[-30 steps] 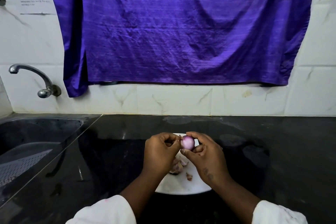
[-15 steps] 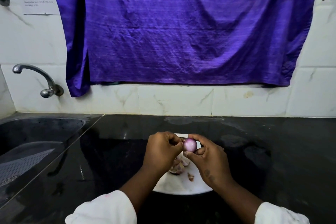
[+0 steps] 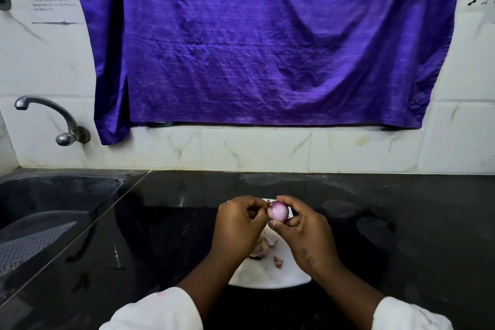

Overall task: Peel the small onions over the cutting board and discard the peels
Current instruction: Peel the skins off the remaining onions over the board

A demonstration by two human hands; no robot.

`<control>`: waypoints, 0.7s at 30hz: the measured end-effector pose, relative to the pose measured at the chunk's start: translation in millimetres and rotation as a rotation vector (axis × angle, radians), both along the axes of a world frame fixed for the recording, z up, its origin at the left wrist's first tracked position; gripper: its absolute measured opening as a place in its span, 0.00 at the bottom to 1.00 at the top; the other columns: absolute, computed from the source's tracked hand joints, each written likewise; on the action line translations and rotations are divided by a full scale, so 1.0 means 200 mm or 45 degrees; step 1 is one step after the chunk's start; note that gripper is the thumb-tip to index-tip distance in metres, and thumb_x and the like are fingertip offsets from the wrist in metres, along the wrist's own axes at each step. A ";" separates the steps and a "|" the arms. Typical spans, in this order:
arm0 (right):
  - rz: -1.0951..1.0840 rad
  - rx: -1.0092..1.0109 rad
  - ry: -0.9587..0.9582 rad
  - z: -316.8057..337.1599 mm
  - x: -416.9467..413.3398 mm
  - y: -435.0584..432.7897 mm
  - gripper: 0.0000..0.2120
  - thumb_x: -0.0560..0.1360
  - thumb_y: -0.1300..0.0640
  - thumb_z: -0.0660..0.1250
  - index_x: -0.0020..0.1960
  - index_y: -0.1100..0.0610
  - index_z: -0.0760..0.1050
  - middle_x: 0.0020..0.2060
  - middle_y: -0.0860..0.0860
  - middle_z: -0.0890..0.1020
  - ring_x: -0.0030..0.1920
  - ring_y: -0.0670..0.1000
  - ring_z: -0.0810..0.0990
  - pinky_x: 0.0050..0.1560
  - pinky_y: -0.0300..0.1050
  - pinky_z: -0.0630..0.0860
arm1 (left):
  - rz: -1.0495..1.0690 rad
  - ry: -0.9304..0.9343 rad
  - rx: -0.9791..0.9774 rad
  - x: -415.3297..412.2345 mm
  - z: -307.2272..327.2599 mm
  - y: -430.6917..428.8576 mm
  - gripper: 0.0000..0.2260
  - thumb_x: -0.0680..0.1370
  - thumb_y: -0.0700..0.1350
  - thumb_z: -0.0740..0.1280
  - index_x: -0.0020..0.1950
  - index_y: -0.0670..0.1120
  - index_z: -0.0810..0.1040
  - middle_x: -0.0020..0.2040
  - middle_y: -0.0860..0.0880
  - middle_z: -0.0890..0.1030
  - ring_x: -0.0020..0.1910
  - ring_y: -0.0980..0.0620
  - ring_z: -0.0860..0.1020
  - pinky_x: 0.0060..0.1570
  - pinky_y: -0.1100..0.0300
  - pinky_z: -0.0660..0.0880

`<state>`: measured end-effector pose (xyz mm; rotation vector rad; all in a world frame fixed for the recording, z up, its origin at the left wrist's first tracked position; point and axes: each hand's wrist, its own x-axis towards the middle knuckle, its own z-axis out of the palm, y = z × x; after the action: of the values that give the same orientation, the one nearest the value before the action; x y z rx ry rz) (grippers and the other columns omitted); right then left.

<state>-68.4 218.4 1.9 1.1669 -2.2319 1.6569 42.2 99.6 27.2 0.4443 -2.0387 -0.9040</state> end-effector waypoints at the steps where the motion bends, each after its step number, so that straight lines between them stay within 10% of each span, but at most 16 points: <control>1: 0.009 -0.006 -0.011 0.00 -0.01 0.00 0.23 0.68 0.53 0.80 0.61 0.42 0.81 0.46 0.42 0.87 0.44 0.41 0.85 0.48 0.38 0.80 | -0.066 0.015 0.092 0.00 0.00 -0.01 0.06 0.75 0.39 0.76 0.46 0.50 0.89 0.39 0.56 0.88 0.38 0.59 0.85 0.41 0.59 0.83; 21: 0.025 0.067 0.037 0.02 0.02 0.00 0.22 0.69 0.49 0.80 0.61 0.39 0.79 0.42 0.41 0.86 0.42 0.40 0.84 0.43 0.29 0.75 | 0.130 -0.063 -0.264 0.02 0.00 0.01 0.03 0.74 0.45 0.73 0.41 0.50 0.85 0.36 0.56 0.84 0.37 0.58 0.82 0.40 0.56 0.80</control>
<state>-64.5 218.7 5.2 1.2205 -2.2666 1.5868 47.0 101.8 27.3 0.4556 -2.1083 -0.6186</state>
